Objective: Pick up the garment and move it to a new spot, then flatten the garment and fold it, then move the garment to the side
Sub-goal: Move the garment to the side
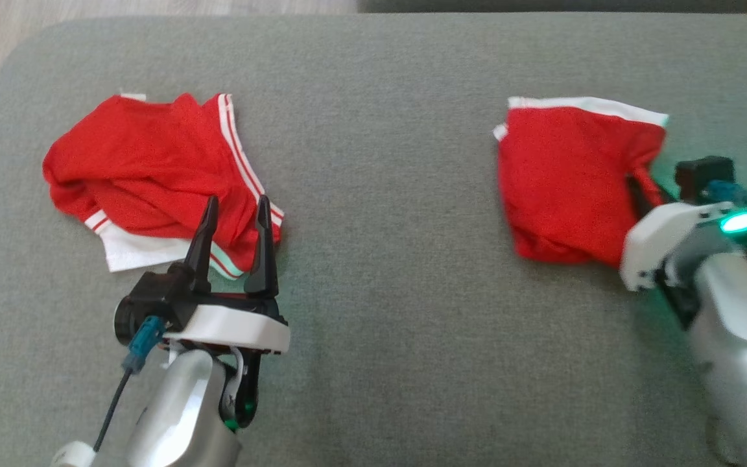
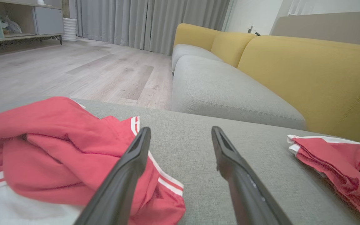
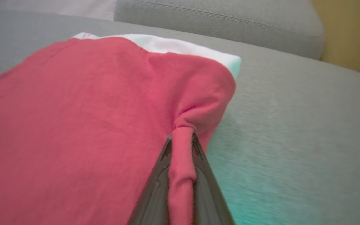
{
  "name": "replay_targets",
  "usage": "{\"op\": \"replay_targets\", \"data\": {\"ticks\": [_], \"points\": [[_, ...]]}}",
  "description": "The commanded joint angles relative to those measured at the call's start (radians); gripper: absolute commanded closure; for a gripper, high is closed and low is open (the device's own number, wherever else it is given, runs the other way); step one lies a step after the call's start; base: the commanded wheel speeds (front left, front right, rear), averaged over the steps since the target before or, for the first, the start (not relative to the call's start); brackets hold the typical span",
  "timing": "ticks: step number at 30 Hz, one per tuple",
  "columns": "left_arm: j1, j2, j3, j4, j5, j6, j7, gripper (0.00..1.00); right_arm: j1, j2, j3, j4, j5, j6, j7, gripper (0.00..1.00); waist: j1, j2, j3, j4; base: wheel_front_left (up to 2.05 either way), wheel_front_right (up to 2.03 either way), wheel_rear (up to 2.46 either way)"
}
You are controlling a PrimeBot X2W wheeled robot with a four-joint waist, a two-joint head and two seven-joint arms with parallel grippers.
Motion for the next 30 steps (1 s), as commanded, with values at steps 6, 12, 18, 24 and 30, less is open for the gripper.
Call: {"op": "replay_targets", "data": {"ticks": [6,12,18,24,30], "points": [[-0.009,0.013,0.038,-0.04,0.009,0.0,-0.005,0.0,-0.011,-0.214,0.164,-0.052,-0.007,-0.001,0.023,1.0,0.0,0.0,-0.003,-0.016,0.0,0.0,0.0],[-0.017,0.013,0.042,-0.052,0.017,-0.006,-0.005,0.0,0.002,-0.417,0.227,-0.041,-0.001,-0.001,0.029,1.0,0.0,0.0,0.032,-0.002,0.0,0.0,0.0],[-0.032,0.013,0.055,-0.059,0.024,-0.011,-0.005,0.0,-0.022,-0.515,0.2,0.007,-0.025,-0.001,0.004,1.0,0.0,0.0,0.072,0.011,0.0,0.0,0.0],[-0.045,0.013,0.065,-0.062,0.026,-0.015,-0.005,0.0,-0.051,-0.526,0.151,0.044,-0.057,-0.001,-0.031,1.0,0.0,0.0,0.097,0.02,0.0,0.0,0.0],[-0.048,0.013,0.067,-0.059,0.024,-0.015,-0.005,0.0,-0.072,-0.509,0.097,0.063,-0.094,-0.001,-0.052,0.0,0.0,0.0,0.096,0.02,0.0,0.0,0.0]]}}
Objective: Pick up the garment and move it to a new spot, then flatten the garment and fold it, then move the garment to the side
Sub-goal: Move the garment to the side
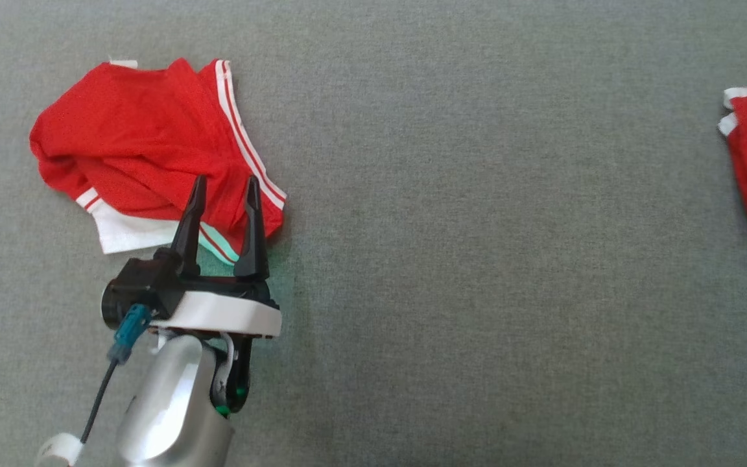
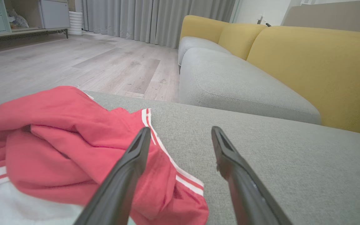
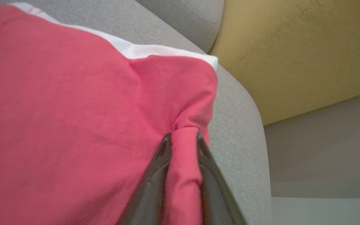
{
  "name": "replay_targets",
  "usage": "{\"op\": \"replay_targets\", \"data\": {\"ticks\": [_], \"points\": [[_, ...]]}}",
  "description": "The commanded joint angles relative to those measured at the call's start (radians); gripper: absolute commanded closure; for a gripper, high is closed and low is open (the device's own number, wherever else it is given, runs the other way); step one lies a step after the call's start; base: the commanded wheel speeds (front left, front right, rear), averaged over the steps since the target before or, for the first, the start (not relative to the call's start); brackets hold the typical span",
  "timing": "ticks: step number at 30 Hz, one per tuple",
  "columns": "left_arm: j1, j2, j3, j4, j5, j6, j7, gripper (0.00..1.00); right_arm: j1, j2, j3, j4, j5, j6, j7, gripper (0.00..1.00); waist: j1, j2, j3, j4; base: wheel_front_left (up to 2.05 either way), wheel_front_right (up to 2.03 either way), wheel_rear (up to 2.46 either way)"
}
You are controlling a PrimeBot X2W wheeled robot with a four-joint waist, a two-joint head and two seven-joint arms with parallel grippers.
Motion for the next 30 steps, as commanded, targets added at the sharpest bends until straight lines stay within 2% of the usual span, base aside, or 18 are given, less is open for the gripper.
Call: {"op": "replay_targets", "data": {"ticks": [1,10,17,24,30], "points": [[-0.025,0.013,0.037,-0.028,0.007,0.0,-0.005,0.0,-0.011,-0.024,-0.003,-0.015,-0.008,-0.001,-0.017,0.0,-0.0001,0.0,-0.005,-0.002,0.0,0.0,0.0],[-0.007,0.013,0.043,-0.022,0.007,0.003,-0.005,0.0,-0.017,0.061,-0.099,-0.04,-0.061,-0.001,-0.062,0.0,-0.0001,0.0,-0.094,-0.03,0.0,0.0,0.0],[0.026,0.013,0.053,-0.035,0.005,0.009,-0.005,0.0,-0.008,0.17,-0.168,-0.187,-0.036,-0.001,-0.104,0.0,-0.0001,0.0,-0.196,-0.049,0.0,0.0,0.0],[0.076,0.013,0.058,-0.048,0.008,0.018,-0.005,0.0,0.101,0.351,-0.229,-0.473,0.04,-0.001,-0.123,0.0,-0.0001,0.0,-0.275,-0.065,0.0,0.0,0.0],[0.113,0.013,0.063,-0.059,0.014,0.018,-0.005,0.0,0.28,0.547,-0.262,-0.694,0.116,-0.001,-0.122,0.0,-0.0001,0.0,-0.298,-0.069,0.0,0.0,0.0]]}}
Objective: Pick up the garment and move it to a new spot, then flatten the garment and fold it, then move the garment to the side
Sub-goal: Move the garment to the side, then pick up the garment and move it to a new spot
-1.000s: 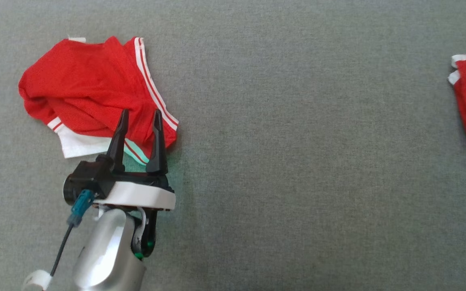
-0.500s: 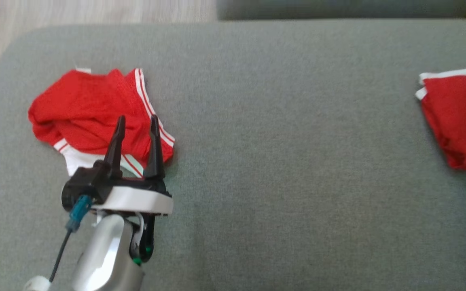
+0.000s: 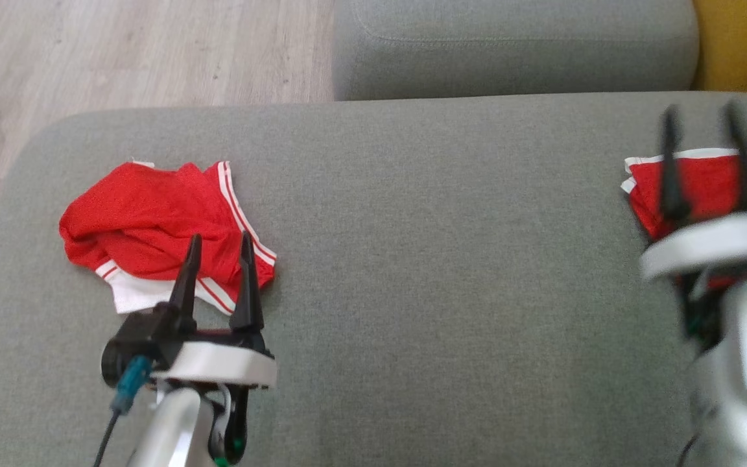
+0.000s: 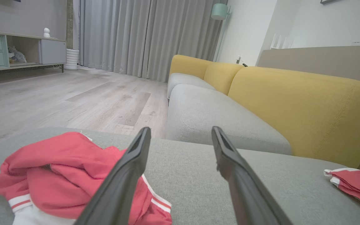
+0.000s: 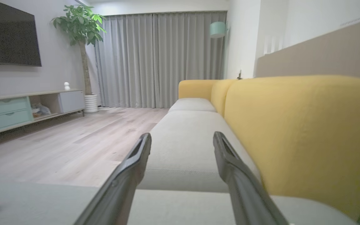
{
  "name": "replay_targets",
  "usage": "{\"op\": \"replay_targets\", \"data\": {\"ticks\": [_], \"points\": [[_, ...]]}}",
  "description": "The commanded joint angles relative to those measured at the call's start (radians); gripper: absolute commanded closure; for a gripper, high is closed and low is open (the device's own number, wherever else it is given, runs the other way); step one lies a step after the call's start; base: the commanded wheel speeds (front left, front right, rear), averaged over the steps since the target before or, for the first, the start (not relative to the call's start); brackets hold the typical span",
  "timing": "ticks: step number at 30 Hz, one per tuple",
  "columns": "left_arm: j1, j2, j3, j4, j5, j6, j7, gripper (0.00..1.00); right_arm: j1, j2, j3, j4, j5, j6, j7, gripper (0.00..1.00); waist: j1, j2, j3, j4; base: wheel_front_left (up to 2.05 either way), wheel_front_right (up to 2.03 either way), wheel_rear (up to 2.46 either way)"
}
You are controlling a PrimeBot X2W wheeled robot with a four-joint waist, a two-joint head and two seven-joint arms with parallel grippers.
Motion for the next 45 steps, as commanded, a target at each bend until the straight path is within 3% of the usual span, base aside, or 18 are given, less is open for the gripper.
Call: {"op": "replay_targets", "data": {"ticks": [1,5,13,29,37,45], "points": [[-0.005,0.013,0.04,-0.037,0.015,0.003,-0.005,0.0,0.045,0.049,0.018,-0.07,0.003,-0.001,-0.01,0.0,0.0003,-0.0001,-0.008,0.0,0.0,0.0,0.0],[0.039,0.013,0.034,-0.045,-0.001,0.011,-0.005,0.0,0.178,0.106,0.037,-0.103,0.016,-0.001,-0.057,0.0,0.0003,-0.0001,-0.02,-0.002,0.0,0.0,0.0],[0.082,0.013,0.02,-0.046,-0.003,0.02,-0.005,0.0,0.348,0.117,0.066,-0.084,0.042,-0.001,-0.103,0.0,0.0003,-0.0001,-0.029,0.008,0.0,0.0,0.0],[0.064,0.013,0.02,-0.031,-0.002,0.016,-0.005,0.0,0.393,0.117,0.069,-0.139,0.065,-0.001,-0.104,0.0,0.0003,-0.0001,-0.029,0.022,0.0,0.0,0.0],[0.069,0.013,0.036,-0.022,0.012,0.016,-0.005,0.0,0.41,0.117,0.12,-0.156,0.089,-0.001,-0.105,0.0,0.0003,-0.0001,-0.041,0.079,0.0,0.0,0.0],[0.081,0.013,0.042,-0.019,0.025,0.015,-0.005,0.0,0.421,0.117,0.195,-0.156,0.116,-0.001,-0.105,0.0,0.0003,-0.0001,-0.048,0.19,0.0,0.0,0.0]]}}
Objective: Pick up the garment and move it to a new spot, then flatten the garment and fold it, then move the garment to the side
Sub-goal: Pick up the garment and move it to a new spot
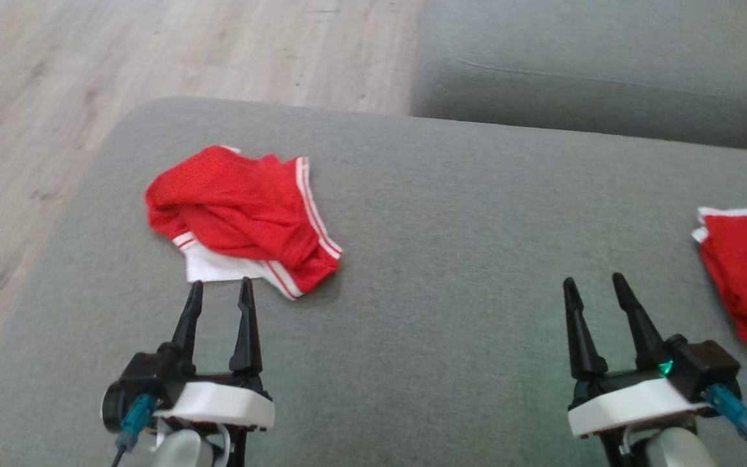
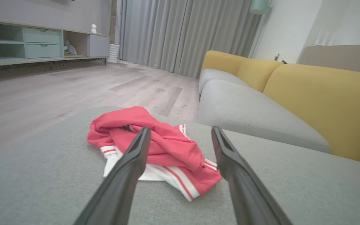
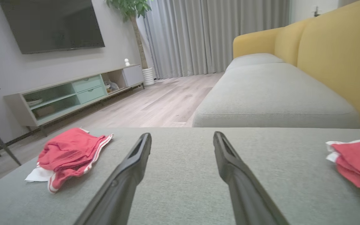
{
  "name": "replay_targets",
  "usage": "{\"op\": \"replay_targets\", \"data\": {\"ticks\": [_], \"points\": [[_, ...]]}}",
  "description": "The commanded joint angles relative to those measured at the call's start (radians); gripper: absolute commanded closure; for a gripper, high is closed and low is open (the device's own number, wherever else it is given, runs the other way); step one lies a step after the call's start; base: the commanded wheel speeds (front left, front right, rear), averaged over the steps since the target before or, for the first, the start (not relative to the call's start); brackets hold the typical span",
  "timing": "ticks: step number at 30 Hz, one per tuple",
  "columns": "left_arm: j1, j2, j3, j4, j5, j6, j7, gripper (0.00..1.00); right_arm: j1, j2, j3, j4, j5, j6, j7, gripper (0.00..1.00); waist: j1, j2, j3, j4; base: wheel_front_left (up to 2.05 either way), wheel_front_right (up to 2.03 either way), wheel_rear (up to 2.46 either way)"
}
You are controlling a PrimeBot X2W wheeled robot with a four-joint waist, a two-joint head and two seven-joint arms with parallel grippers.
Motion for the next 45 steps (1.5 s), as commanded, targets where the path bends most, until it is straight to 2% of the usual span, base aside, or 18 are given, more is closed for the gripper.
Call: {"op": "replay_targets", "data": {"ticks": [1,10,17,24,30,34,37,40,45], "points": [[-0.022,0.009,0.041,-0.026,0.009,0.004,-0.005,0.0,-0.015,-0.005,0.031,-0.032,0.007,-0.001,-0.011,0.0,0.0,0.0,-0.004,0.035,0.0,0.0,0.0],[-0.009,0.009,0.042,-0.02,0.016,0.0,-0.005,0.0,-0.007,-0.005,0.08,-0.024,0.023,-0.001,-0.011,0.0,0.0,0.0,-0.014,0.125,0.0,0.0,0.0],[-0.006,0.009,0.044,-0.025,0.013,0.002,-0.005,0.0,-0.012,-0.005,0.098,-0.023,0.024,-0.001,-0.011,0.0,0.0,0.0,-0.008,0.152,0.0,0.0,0.0],[-0.033,0.011,0.07,-0.025,0.024,-0.006,-0.005,0.0,-0.032,-0.005,0.101,-0.028,0.017,-0.001,-0.011,0.0,0.0,0.0,0.035,0.139,0.0,0.0,0.0],[-0.182,0.071,0.066,0.036,0.068,-0.056,0.007,0.0,-0.066,-0.005,0.093,-0.037,-0.003,-0.001,-0.011,0.0,0.0,0.0,0.114,0.094,0.0,0.0,0.0],[-0.382,0.137,0.034,0.107,0.081,-0.09,0.105,0.0,-0.107,-0.005,0.078,-0.056,-0.021,-0.001,-0.011,0.0,0.0,0.0,0.194,0.064,0.0,0.0,0.0],[-0.537,0.188,-0.024,0.183,0.07,-0.109,0.245,0.0,-0.144,-0.005,0.081,-0.07,-0.032,-0.001,-0.011,0.0,0.0,0.0,0.254,0.032,0.0,0.0,0.0],[-0.668,0.244,-0.125,0.252,-0.001,-0.113,0.406,0.0,-0.18,-0.005,0.093,-0.085,-0.037,-0.001,-0.011,0.0,0.0,0.0,0.309,-0.007,0.0,0.0,0.0],[-0.811,0.36,-0.266,0.318,-0.147,-0.114,0.537,0.0,-0.231,-0.005,0.118,-0.103,-0.034,-0.001,-0.011,0.0,0.0,0.0,0.383,-0.078,0.0,0.0,0.0]]}}
